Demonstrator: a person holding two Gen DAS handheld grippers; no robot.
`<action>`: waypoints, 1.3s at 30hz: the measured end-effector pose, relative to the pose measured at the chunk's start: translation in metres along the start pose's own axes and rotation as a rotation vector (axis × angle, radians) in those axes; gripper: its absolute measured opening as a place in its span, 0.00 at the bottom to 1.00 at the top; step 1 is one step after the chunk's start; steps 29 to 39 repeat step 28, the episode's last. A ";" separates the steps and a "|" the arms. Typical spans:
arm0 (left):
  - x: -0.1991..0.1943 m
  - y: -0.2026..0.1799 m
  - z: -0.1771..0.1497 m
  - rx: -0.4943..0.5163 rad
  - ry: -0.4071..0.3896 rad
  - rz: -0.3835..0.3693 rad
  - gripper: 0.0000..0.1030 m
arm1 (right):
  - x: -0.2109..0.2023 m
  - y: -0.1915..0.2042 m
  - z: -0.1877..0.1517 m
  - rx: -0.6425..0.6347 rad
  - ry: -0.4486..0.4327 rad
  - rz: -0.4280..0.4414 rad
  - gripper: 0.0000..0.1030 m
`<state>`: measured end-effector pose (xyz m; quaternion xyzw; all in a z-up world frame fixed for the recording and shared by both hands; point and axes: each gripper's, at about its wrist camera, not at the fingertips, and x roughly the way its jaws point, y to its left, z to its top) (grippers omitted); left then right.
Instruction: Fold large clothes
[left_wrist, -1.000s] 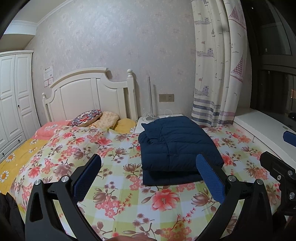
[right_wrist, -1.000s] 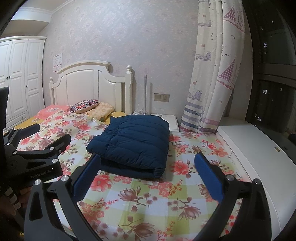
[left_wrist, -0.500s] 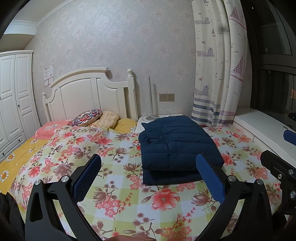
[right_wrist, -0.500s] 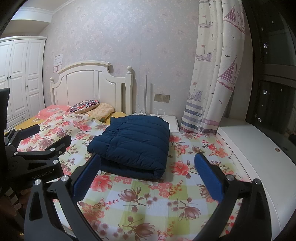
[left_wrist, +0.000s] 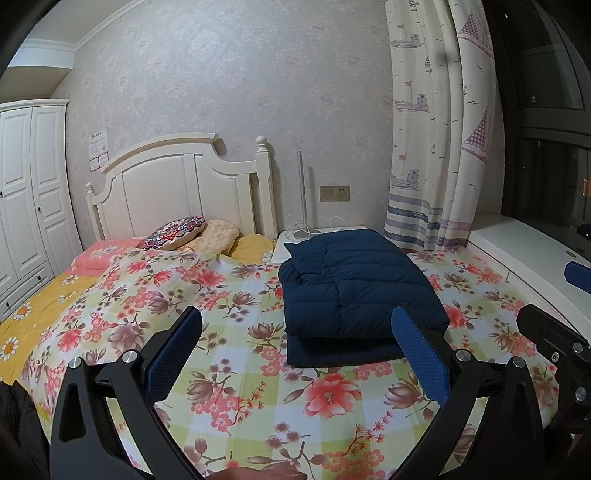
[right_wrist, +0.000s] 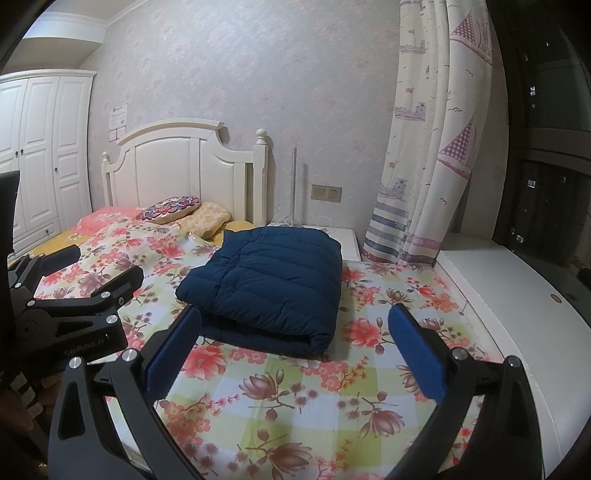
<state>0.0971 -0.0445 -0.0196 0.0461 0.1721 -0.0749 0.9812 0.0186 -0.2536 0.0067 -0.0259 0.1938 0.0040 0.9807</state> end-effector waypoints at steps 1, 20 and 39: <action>0.000 0.000 0.000 0.001 0.000 0.000 0.96 | 0.001 0.000 0.000 -0.001 0.002 0.002 0.98; 0.029 0.000 -0.014 -0.003 0.052 -0.026 0.96 | 0.044 -0.003 -0.015 0.004 0.094 0.019 0.98; 0.128 0.052 -0.016 -0.002 0.239 -0.065 0.96 | 0.115 -0.069 -0.013 0.006 0.207 -0.104 0.97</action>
